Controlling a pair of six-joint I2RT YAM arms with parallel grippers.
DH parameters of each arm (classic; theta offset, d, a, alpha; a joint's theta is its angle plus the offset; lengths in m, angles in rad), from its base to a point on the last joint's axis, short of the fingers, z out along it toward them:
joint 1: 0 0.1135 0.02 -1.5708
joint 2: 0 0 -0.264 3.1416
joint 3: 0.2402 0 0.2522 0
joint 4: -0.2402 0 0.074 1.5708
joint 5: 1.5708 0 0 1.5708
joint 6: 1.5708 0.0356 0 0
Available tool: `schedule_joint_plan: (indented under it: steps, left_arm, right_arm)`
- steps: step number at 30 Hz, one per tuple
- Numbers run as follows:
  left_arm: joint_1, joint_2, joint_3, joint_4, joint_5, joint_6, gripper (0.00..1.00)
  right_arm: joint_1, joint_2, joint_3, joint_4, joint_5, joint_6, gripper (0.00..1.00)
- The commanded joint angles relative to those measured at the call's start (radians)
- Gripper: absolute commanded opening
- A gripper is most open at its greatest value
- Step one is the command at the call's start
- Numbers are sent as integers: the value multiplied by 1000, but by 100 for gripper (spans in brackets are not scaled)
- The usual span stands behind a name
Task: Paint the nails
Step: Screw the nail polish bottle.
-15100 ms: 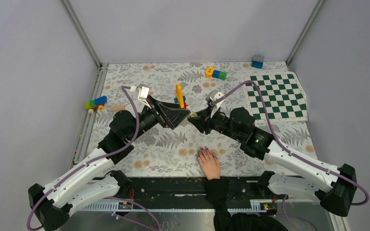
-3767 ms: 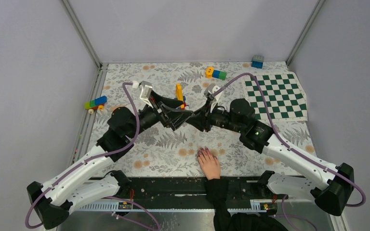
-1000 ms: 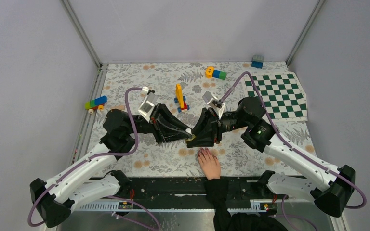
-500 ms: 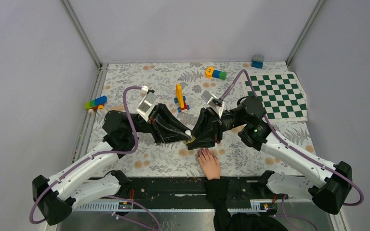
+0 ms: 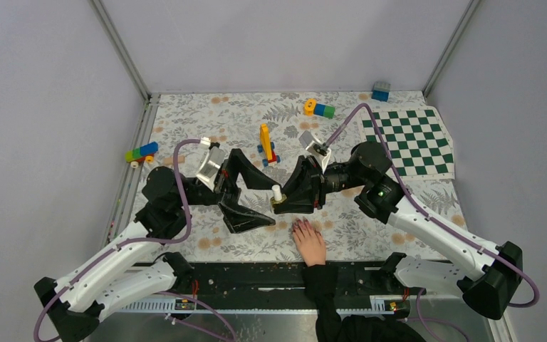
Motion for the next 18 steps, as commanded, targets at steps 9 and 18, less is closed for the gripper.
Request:
schedule_joint_plan:
  steps: [9, 18]
  left_arm:
    - [49, -108, 35, -210, -287, 145, 99]
    - [49, -138, -1, -166, -476, 87, 99]
  right_arm:
    - [-3, -49, 27, -102, 76, -129, 0]
    - [9, -78, 8, -275, 490, -282, 0]
